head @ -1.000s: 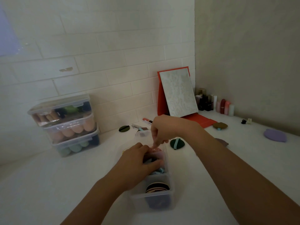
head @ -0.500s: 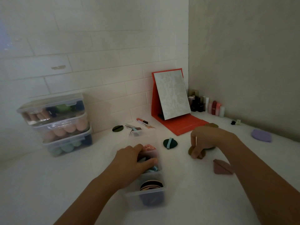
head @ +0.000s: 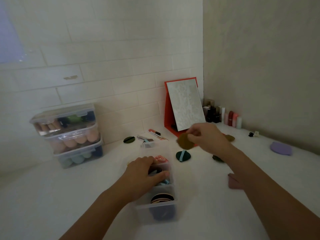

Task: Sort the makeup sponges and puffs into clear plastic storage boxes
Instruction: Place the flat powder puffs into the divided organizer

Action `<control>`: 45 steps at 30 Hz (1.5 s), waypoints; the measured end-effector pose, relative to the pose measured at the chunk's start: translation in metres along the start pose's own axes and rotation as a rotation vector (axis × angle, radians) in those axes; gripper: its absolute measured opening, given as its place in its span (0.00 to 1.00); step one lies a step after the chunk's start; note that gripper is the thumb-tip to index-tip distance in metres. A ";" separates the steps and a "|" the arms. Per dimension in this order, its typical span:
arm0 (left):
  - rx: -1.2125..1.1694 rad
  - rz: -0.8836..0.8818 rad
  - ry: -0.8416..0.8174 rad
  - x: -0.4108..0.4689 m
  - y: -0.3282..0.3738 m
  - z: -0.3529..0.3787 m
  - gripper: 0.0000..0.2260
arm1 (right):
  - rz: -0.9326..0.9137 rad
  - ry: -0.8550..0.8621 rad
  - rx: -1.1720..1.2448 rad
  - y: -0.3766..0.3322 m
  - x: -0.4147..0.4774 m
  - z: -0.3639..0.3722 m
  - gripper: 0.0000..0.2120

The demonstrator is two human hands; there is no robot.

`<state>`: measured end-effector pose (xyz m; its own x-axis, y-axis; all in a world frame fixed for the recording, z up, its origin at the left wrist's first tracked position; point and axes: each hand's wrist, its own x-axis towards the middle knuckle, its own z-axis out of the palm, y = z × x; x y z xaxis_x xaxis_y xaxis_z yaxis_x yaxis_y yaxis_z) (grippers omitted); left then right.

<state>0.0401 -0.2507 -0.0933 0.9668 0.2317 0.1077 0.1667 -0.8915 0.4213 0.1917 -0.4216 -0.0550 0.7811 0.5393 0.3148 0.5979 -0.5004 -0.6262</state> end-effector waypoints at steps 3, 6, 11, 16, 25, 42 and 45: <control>0.037 -0.006 -0.011 0.001 0.001 0.000 0.21 | -0.144 -0.070 0.205 -0.022 -0.008 0.019 0.06; 0.029 -0.017 -0.014 0.002 0.004 0.001 0.21 | -0.239 -0.097 0.188 -0.025 -0.011 0.041 0.06; -0.088 -0.023 0.005 0.000 0.005 0.002 0.21 | -0.238 -0.052 0.199 -0.020 -0.010 0.042 0.08; -0.034 -0.019 0.008 0.001 0.004 0.004 0.23 | -0.143 0.018 0.391 -0.017 -0.003 0.036 0.11; -0.142 -0.025 0.009 0.000 0.003 0.005 0.25 | -0.174 -0.022 0.579 -0.022 -0.008 0.038 0.07; -0.283 0.057 0.033 -0.002 0.005 0.006 0.30 | -0.370 -0.224 0.113 -0.029 -0.006 0.050 0.09; -0.269 0.054 0.035 -0.002 0.004 0.007 0.29 | -0.333 -0.284 0.025 -0.031 -0.006 0.046 0.09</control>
<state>0.0403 -0.2575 -0.0980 0.9649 0.2038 0.1658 0.0528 -0.7687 0.6374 0.1607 -0.3782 -0.0701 0.4636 0.8352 0.2959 0.8015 -0.2528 -0.5420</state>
